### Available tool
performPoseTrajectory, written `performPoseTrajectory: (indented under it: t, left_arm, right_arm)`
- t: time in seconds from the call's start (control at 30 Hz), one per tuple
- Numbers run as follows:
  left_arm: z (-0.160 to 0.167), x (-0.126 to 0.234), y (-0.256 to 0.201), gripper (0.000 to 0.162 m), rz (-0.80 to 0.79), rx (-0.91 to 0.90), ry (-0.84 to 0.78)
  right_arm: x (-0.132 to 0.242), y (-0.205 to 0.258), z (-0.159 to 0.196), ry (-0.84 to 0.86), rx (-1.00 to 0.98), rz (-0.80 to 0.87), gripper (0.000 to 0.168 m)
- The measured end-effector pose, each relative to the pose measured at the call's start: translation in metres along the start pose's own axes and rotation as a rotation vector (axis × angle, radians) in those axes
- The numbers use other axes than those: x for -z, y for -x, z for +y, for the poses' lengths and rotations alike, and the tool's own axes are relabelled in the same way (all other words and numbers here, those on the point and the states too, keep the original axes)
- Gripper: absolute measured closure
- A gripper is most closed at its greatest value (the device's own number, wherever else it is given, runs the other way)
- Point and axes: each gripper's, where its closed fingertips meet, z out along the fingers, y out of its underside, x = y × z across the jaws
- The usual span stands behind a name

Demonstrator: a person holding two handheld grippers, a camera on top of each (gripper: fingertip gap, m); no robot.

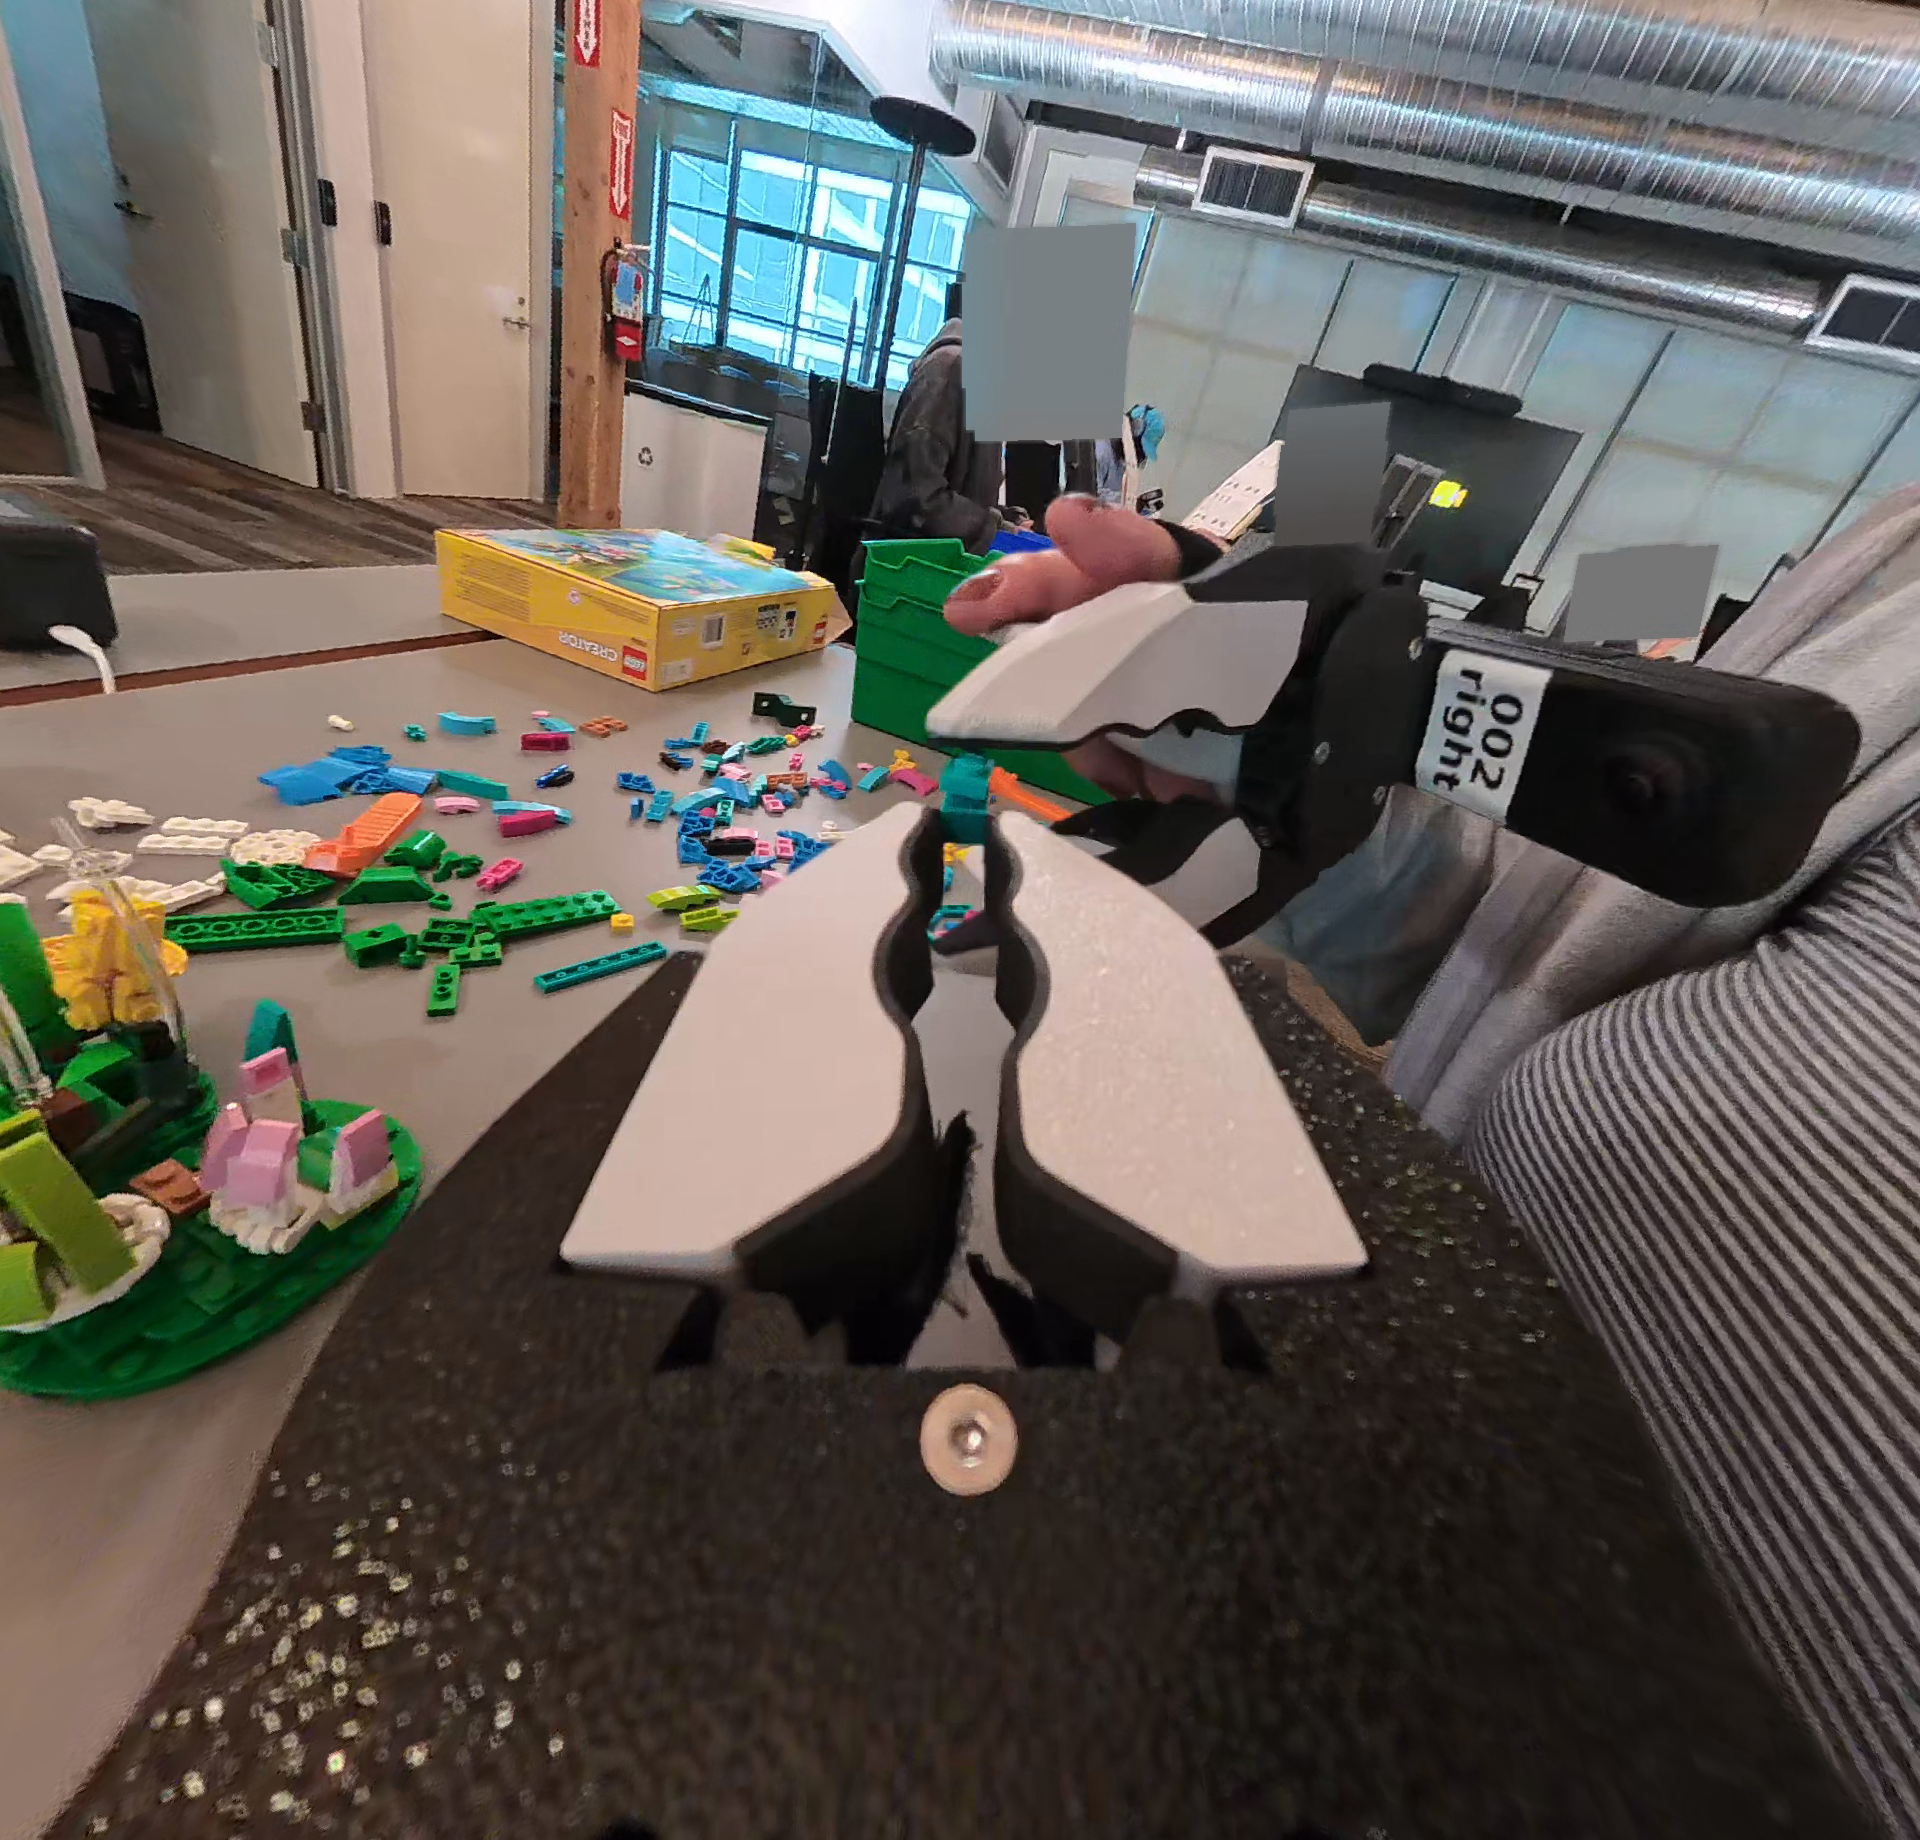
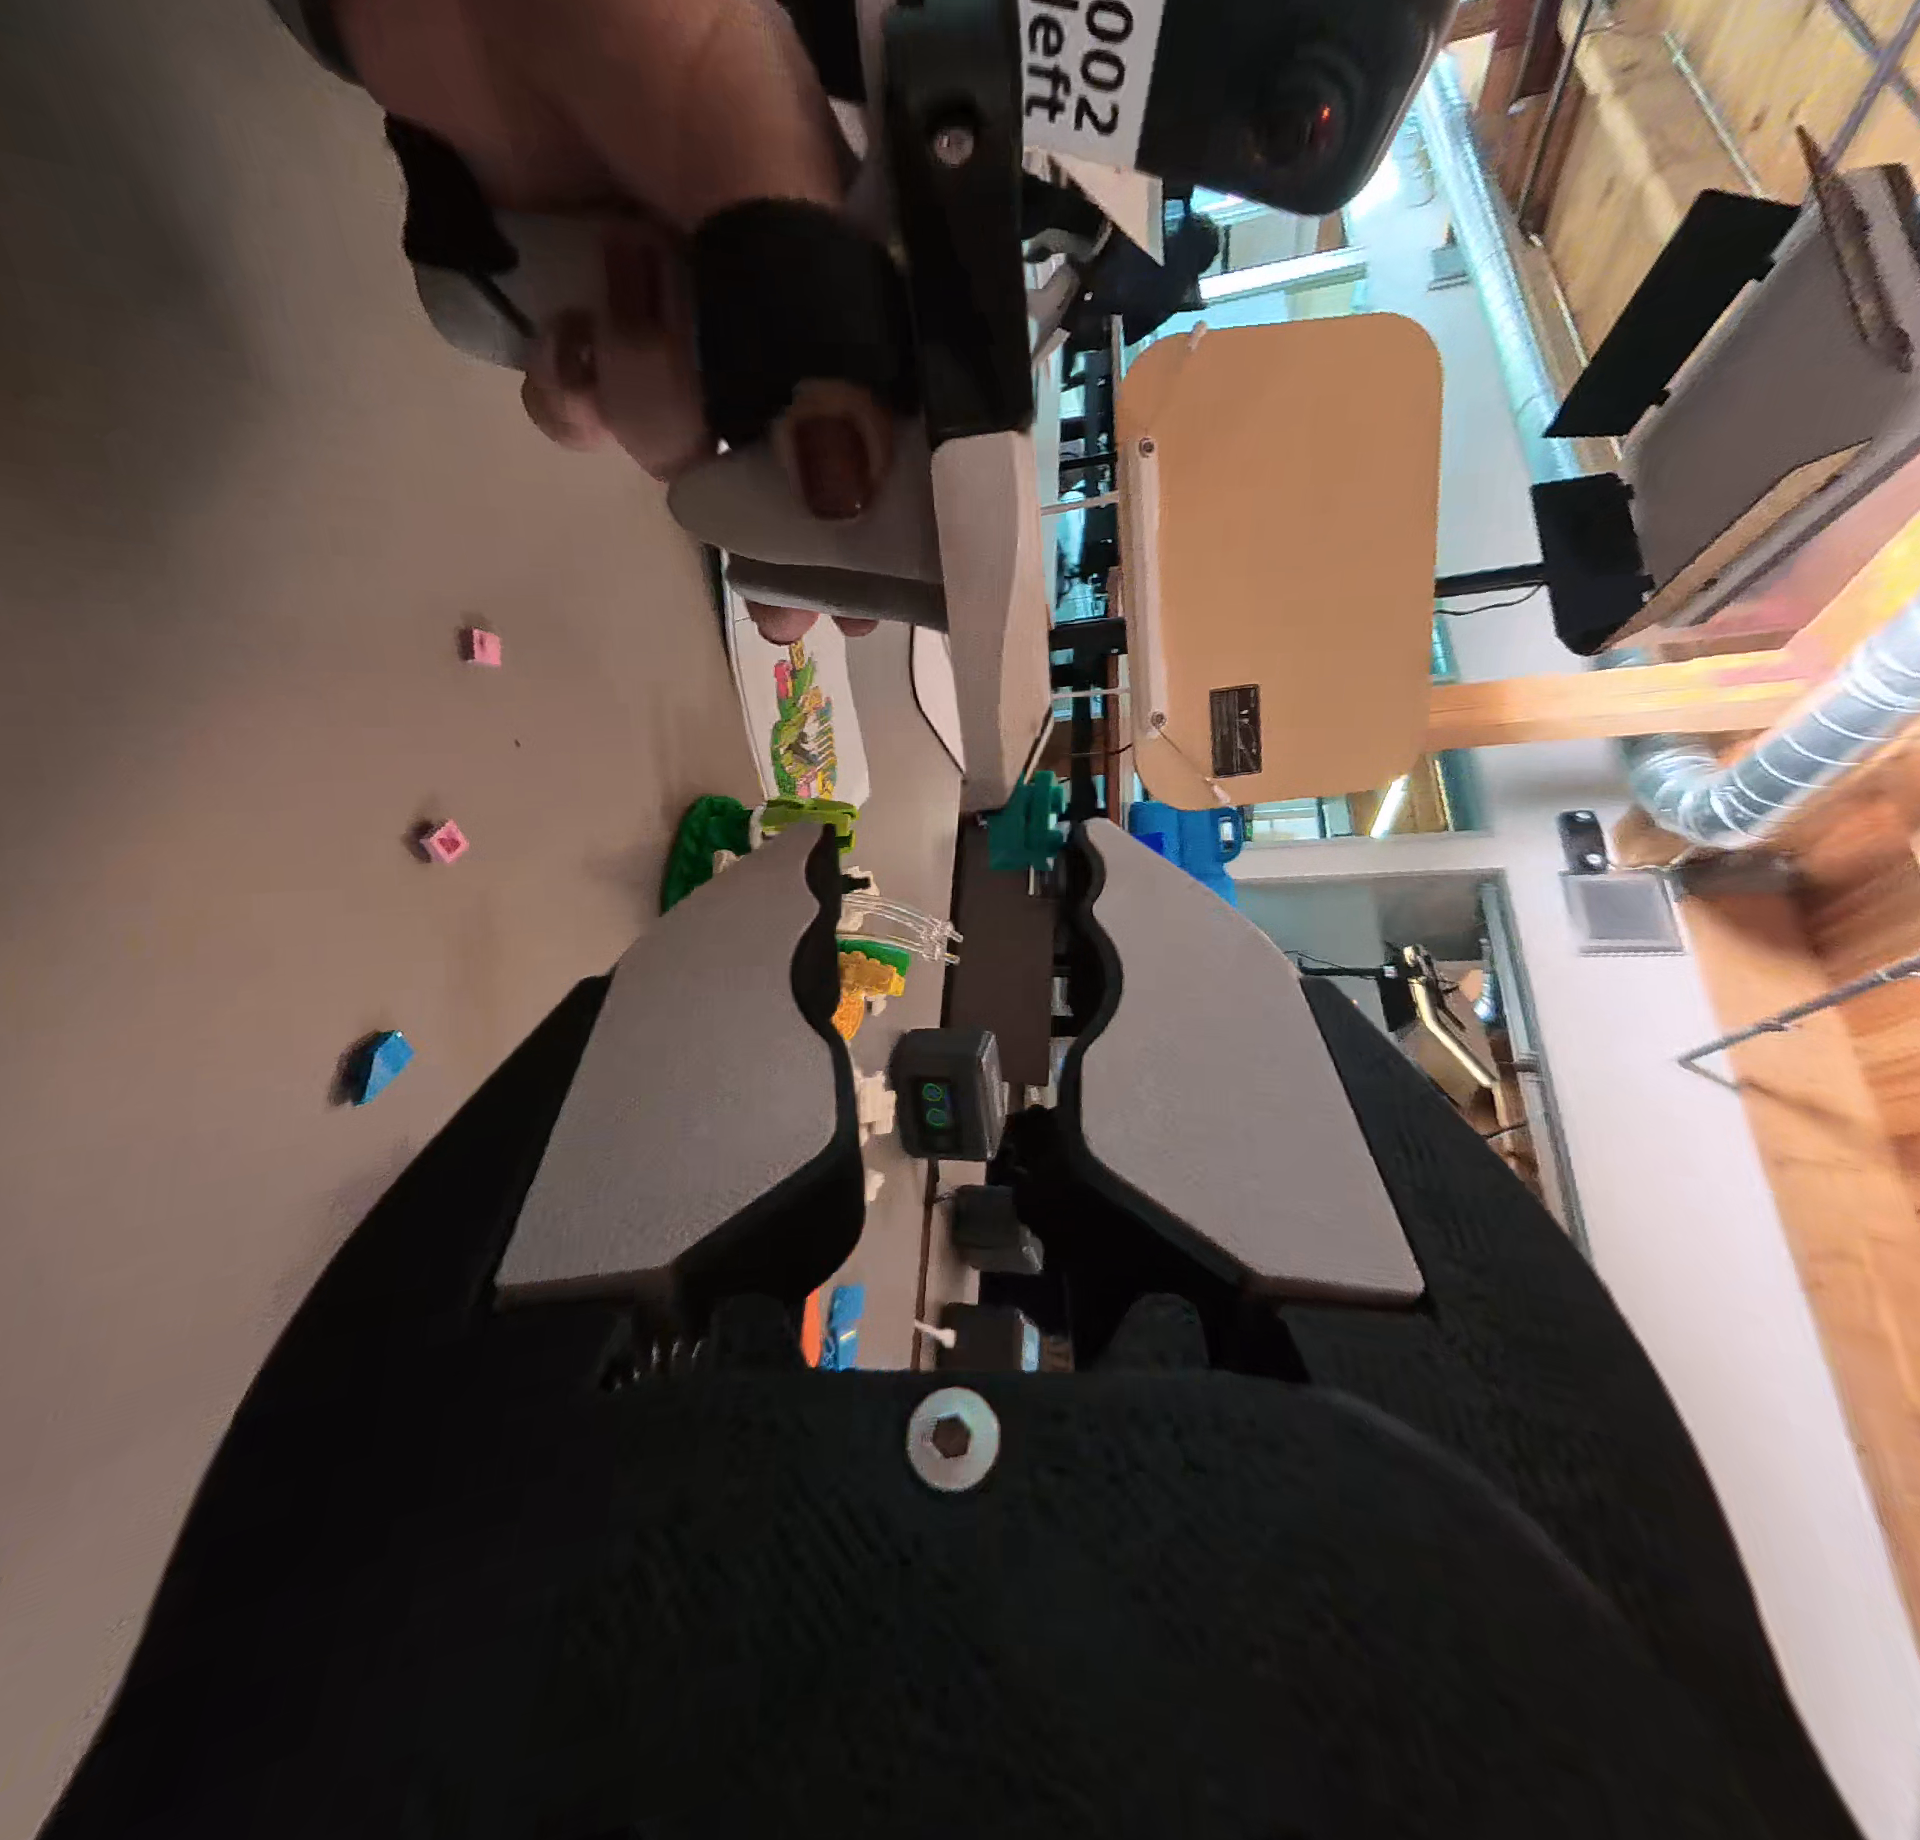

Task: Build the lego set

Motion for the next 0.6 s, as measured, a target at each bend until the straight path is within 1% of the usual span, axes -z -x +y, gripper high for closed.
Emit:
performPoseTrajectory:
  t: [0.1, 0.2, 0.33, 0.5, 0.6]
  left_arm:
    - [0.001, 0.000, -0.002, 0.155, 0.011, 0.008, 0.014]
    - [0.003, 0.000, -0.003, 0.155, 0.018, 0.010, 0.041]
    - [0.005, 0.000, -0.004, 0.155, 0.016, 0.019, 0.080]
    - [0.014, 0.000, 0.002, 0.155, -0.022, 0.086, 0.156]
    - [0.018, 0.000, 0.005, 0.155, -0.048, 0.091, 0.180]
  right_arm:
    - [-0.002, -0.004, 0.001, 0.002, 0.019, 0.022, 0.138]
    - [-0.002, -0.009, -0.001, -0.003, 0.039, 0.035, 0.155]
    - [-0.002, -0.007, -0.001, 0.006, 0.078, 0.011, 0.157]
    - [-0.005, -0.002, 0.005, 0.102, 0.284, 0.002, 0.158]
    - [-0.007, 0.001, 0.007, 0.141, 0.374, -0.007, 0.158]
